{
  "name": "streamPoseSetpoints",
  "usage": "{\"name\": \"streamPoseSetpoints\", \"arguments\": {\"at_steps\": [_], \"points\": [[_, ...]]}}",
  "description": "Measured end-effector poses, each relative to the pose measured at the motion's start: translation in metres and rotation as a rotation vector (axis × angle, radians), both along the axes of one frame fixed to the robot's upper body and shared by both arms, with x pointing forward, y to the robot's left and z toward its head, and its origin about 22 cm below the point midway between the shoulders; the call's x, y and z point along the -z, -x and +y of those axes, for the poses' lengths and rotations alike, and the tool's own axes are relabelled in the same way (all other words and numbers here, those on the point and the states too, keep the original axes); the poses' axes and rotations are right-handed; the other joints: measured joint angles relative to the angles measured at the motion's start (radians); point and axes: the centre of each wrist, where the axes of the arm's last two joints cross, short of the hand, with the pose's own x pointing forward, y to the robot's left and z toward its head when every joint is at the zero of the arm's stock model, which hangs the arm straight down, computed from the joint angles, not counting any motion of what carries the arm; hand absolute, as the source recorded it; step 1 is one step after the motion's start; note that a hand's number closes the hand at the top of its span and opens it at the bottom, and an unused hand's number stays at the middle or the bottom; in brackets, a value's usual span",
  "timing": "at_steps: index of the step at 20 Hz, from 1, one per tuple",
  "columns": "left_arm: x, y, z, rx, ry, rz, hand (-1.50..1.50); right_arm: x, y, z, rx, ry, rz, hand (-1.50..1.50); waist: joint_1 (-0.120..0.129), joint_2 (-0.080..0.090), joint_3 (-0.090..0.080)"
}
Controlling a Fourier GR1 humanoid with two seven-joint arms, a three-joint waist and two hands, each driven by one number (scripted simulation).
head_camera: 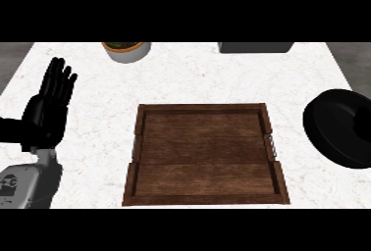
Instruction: Pick the cupcake from the tray and place it in the pot
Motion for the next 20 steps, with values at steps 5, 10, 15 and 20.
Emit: {"name": "streamPoseSetpoints", "arguments": {"at_steps": [5, 10, 15, 20], "points": [[-0.001, -0.002, -0.001, 0.006, 0.003, -0.003, 0.00, 0.019, 0.000, -0.049, -0.010, -0.015, 0.011, 1.50, 0.005, 0.001, 0.000], [-0.004, -0.006, 0.001, 0.008, 0.000, -0.002, 0.00, 0.030, -0.017, -0.081, -0.006, -0.010, 0.030, 1.50, 0.010, 0.002, 0.000], [-0.004, -0.002, 0.001, 0.014, 0.000, -0.001, 0.00, 0.051, -0.033, -0.115, 0.011, -0.051, 0.121, 1.50, 0.017, 0.003, 0.000], [-0.004, -0.002, -0.001, 0.018, -0.001, -0.005, 0.00, 0.078, -0.042, -0.128, -0.025, -0.254, 0.180, -1.50, 0.018, 0.003, 0.000]]}}
